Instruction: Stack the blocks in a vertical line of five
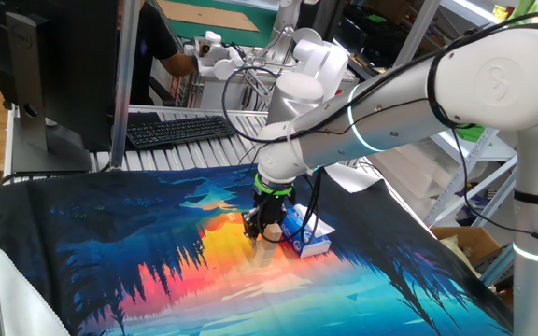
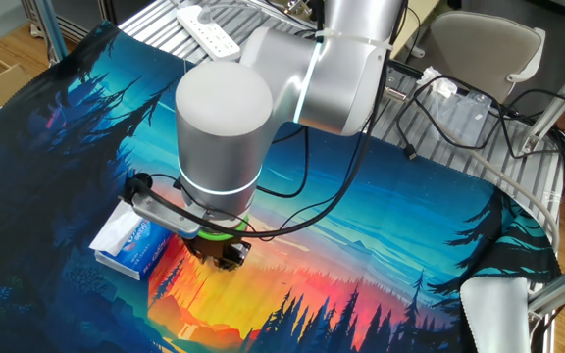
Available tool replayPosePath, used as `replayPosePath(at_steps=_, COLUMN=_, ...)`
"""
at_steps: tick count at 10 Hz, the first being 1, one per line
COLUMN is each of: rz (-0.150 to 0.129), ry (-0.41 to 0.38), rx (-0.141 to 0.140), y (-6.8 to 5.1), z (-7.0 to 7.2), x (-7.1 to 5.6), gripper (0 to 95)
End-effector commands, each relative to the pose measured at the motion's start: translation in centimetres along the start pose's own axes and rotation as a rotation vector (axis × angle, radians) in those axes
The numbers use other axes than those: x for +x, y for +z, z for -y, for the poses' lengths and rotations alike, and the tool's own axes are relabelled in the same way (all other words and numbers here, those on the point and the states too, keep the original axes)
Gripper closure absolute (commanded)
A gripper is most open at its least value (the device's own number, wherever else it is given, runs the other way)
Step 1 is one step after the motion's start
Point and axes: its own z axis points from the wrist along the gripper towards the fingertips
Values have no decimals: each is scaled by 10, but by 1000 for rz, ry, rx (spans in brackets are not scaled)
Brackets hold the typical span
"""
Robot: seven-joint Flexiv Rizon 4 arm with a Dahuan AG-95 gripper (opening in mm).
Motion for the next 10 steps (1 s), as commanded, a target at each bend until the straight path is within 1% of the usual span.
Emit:
replayPosePath(at_steps=1, rz=-4, ry=-1, rx=-1, y=-4, z=0, x=-3, gripper=950)
replayPosePath(at_steps=3, rz=-7, ry=0, rx=3, y=-10, z=1, x=-8, gripper=950)
replayPosePath(at_steps=8, rz=-20, ry=-3, rx=14, y=-33, z=2, x=-22, gripper=950)
replayPosePath(at_steps=10, rz=-30, ry=-3, rx=16, y=-45, z=3, x=-29, gripper=950)
